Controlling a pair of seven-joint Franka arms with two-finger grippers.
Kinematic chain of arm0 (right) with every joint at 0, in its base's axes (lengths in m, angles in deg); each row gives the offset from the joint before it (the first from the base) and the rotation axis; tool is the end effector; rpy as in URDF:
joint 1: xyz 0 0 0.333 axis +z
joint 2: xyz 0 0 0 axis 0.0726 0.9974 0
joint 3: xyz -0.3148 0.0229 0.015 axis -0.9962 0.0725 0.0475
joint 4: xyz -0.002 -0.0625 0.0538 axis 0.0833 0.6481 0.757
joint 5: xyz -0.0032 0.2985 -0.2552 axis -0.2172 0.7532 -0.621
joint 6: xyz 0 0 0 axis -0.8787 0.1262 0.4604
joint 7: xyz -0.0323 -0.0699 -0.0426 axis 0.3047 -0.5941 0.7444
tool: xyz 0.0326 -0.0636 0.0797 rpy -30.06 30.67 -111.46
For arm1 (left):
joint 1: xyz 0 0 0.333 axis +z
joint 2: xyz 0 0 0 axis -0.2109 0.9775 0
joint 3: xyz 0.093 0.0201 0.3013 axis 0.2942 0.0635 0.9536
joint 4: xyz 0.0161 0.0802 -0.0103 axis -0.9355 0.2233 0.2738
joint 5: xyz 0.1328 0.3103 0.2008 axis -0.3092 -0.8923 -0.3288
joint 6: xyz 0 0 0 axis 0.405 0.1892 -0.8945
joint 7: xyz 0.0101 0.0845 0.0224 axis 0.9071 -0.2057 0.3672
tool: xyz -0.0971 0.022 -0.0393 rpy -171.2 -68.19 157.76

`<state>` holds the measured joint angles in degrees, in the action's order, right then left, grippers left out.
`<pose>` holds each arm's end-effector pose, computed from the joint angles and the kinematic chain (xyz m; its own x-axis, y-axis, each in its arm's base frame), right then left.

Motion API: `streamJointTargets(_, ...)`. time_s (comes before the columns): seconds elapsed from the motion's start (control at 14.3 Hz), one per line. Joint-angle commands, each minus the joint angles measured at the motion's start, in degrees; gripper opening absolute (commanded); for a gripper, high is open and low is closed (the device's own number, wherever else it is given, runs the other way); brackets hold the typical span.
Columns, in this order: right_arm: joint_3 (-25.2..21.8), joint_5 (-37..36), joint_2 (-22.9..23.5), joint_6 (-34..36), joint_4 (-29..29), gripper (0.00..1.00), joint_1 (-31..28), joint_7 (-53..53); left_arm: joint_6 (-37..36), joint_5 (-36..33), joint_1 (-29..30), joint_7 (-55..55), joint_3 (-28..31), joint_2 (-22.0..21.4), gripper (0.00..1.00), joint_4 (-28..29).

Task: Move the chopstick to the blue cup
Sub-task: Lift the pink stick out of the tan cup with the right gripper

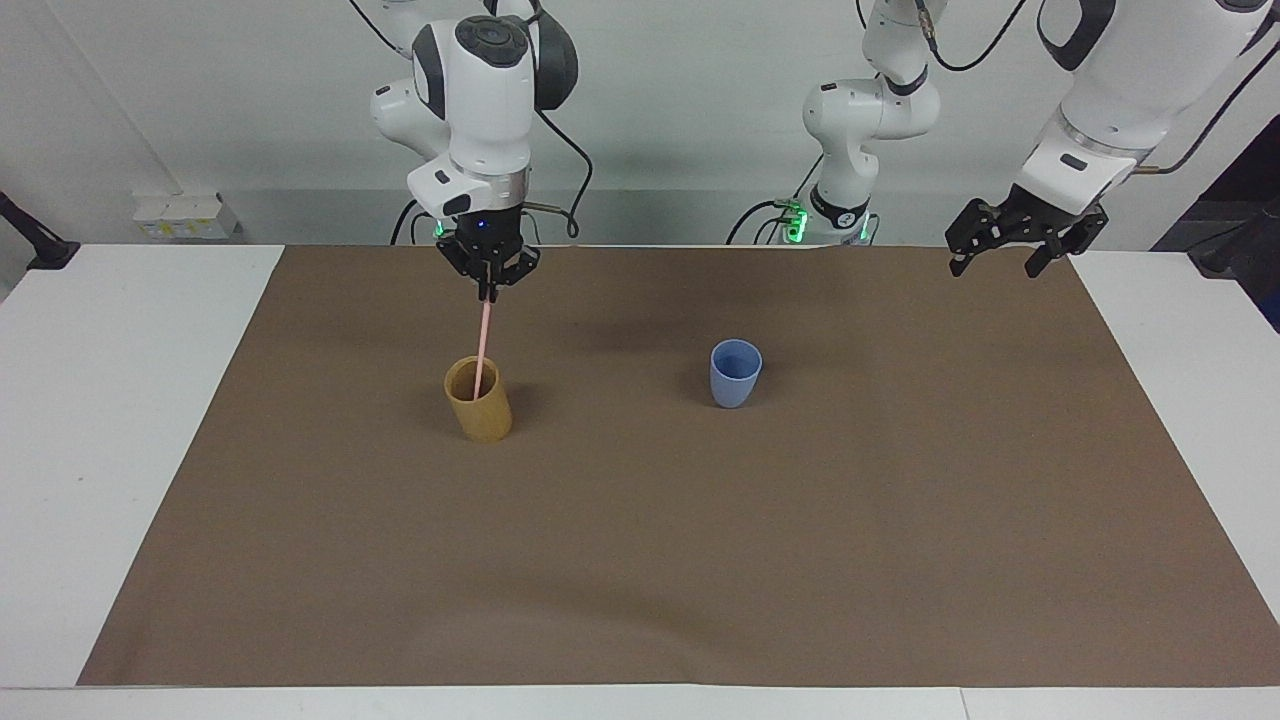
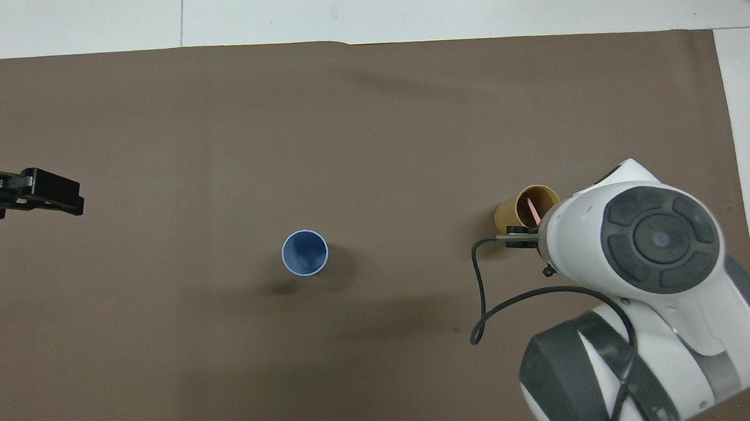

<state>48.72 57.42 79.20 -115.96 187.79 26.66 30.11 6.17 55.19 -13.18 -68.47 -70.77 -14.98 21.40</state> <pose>0.4866 0.1775 0.5408 0.9845 -0.1445 0.0991 -0.1597 -0.9727 0.1683 0.5536 -0.0616 0.6398 0.9959 -0.0749 -0.0505 -0.0742 -0.9971 0.0152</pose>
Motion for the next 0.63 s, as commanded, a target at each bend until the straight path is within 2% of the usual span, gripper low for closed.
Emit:
streamJointTargets(0.0, -0.5, 5.29, 0.43, 3.76, -5.04, 0.0, -2.53, -0.29, -0.28, -0.66, 0.75, -0.01, -0.47, -0.78, 1.0, 0.53)
streamJointTargets(0.14, -0.59, 8.48, 0.43, 6.83, -8.21, 0.0, -4.21, -0.47, -0.28, -0.66, 0.75, -0.01, -0.47, -0.78, 1.0, 0.53)
streamJointTargets(0.56, -1.2, 9.72, 0.43, 12.65, -14.02, 0.0, -4.48, -0.47, -0.28, -0.66, 0.75, -0.01, -0.47, -0.78, 1.0, 0.53)
